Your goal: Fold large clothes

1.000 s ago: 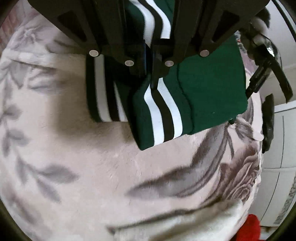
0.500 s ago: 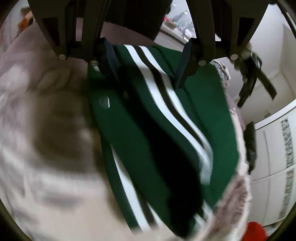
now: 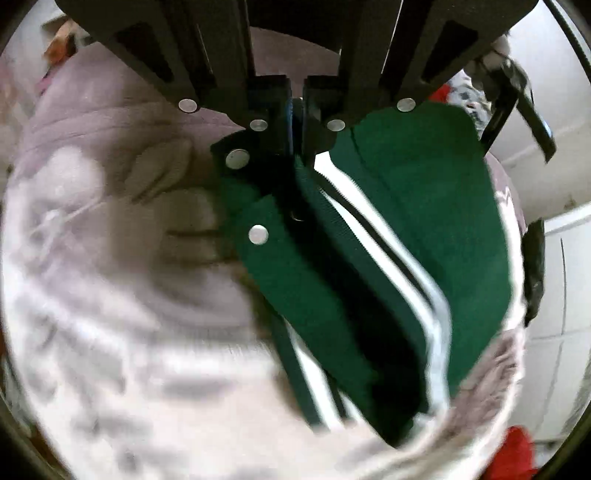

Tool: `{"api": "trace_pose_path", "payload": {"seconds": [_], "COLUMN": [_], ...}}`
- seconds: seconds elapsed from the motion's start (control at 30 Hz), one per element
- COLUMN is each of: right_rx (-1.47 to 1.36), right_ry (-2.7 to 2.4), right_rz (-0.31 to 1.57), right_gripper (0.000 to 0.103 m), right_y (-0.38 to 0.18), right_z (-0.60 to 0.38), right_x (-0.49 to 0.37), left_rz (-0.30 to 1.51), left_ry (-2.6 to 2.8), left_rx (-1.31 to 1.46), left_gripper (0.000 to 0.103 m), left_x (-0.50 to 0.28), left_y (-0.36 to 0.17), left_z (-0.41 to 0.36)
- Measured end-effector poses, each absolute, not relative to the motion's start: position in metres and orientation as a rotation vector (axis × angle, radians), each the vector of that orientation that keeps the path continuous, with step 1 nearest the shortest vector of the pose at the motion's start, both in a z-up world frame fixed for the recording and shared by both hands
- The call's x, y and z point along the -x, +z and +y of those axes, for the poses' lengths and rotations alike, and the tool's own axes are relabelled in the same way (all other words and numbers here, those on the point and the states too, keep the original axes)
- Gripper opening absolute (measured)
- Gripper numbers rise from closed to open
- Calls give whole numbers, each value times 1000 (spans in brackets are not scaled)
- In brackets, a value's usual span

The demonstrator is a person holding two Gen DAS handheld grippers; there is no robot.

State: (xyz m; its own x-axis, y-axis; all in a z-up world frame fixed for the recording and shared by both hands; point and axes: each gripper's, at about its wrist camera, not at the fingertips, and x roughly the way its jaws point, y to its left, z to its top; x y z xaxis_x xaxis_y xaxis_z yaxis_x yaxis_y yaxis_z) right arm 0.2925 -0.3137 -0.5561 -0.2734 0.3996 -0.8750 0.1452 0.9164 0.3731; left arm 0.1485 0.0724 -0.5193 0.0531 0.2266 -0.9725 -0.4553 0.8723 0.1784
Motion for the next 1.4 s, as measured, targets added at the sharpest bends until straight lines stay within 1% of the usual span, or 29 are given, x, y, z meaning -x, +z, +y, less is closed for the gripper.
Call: {"api": "trace_pose_path", "payload": {"seconds": [0.07, 0.13, 0.17, 0.23, 0.27, 0.3, 0.4, 0.47, 0.5, 0.57, 0.7, 0.83, 0.9, 0.93, 0.97, 1.0, 1.03, 1.07, 1.1, 1.2, 1.4], "right_rx": [-332, -356, -390, -414, -441, -451, -403, -348, -333, -376, -696, -747, -758, -775, -791, -821, -839, -838, -855, -896, -961], "right_ry": [337, 390, 415, 441, 475, 500, 531, 536, 549, 595, 804, 893, 899, 900, 905, 903, 898, 899, 890, 892, 869], "right_rz": [1845, 1844, 1837, 1791, 1748, 1717, 1656, 1675, 1688, 1718, 1841, 1848, 1826, 1808, 1788, 1762, 1746, 1736, 1725, 1682, 1565], "right_gripper": [4, 5, 8, 39, 75, 96, 96, 97, 103, 103, 103, 103, 103, 103, 88, 70, 66, 58, 53, 48, 47], "right_y": [-554, -544, -536, -524, -520, -520, -534, -555, -566, -589, -627, -646, -646, -643, -639, -634, -627, -622, -615, -593, -545], "right_z": [-302, -307, -312, -322, -322, -320, -309, -303, -307, -317, -322, -305, -300, -300, -302, -305, -307, -308, -310, -315, -329], "right_x": [-297, -298, -301, -305, -310, -316, -334, -350, -353, -359, -360, -369, -370, -369, -368, -367, -364, -363, -360, -356, -373], "left_rz": [1420, 1390, 1376, 1349, 1341, 1331, 1306, 1308, 1300, 1289, 1239, 1201, 1176, 1158, 1139, 1114, 1103, 1096, 1093, 1085, 1060], "left_ry": [517, 510, 505, 478, 466, 445, 350, 278, 213, 128, -43, -122, -133, -137, -143, -153, -162, -170, -179, -223, -292], "left_rx": [195, 223, 241, 298, 323, 366, 503, 580, 648, 737, 862, 873, 890, 910, 923, 929, 922, 913, 905, 864, 796], "left_gripper": [103, 103, 103, 103, 103, 103, 103, 103, 103, 103, 103, 102, 90, 86, 78, 69, 65, 62, 61, 60, 60], "left_x": [-149, -148, -148, -153, -157, -162, -180, -192, -199, -206, -224, -241, -240, -239, -236, -235, -235, -238, -239, -259, -312], "left_y": [-514, -506, -503, -501, -502, -503, -517, -530, -539, -551, -571, -574, -568, -564, -560, -552, -543, -536, -528, -505, -467], "left_z": [77, 83, 87, 95, 98, 102, 108, 109, 112, 114, 113, 105, 109, 113, 116, 119, 121, 121, 122, 117, 111]}}
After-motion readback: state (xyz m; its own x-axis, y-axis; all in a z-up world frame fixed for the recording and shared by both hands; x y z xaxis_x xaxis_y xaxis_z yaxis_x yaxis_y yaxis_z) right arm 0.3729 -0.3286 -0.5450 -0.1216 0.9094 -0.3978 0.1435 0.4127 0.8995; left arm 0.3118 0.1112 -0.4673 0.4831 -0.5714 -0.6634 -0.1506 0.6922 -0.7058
